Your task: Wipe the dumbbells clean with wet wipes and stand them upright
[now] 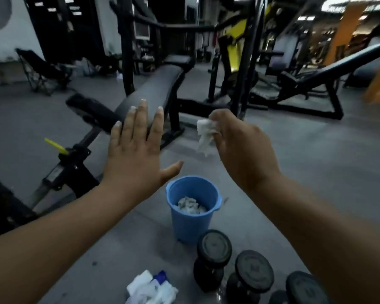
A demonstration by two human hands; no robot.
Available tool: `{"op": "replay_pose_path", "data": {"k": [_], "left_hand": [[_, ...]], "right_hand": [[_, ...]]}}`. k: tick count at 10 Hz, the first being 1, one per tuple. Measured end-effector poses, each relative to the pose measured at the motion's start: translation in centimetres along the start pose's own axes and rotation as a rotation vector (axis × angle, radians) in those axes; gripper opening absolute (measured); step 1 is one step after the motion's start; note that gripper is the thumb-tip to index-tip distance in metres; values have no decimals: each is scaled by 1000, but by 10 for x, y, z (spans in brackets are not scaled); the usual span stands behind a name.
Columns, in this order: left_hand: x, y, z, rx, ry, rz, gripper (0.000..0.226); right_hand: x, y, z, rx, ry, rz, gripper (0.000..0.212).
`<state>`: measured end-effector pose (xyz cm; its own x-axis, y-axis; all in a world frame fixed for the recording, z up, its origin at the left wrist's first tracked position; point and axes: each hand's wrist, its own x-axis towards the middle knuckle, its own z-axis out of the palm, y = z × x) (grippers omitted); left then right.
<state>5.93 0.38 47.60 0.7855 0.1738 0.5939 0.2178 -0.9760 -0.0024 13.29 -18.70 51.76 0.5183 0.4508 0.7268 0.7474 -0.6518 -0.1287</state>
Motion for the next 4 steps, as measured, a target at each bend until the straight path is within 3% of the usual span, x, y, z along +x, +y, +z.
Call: {"op": "replay_pose_path", "data": {"k": [1,3,4], "left_hand": [[-1,7,65,5,-111,-33,110],[-12,10,178,6,-300,-86,110],[-17,15,216,43,-439,-122,108]], "right_hand": [[-12,31,64,-39,-47,-14,12],[-32,83,206,129,-218,92,11],[-52,99,263,75,-517,116,29]]}}
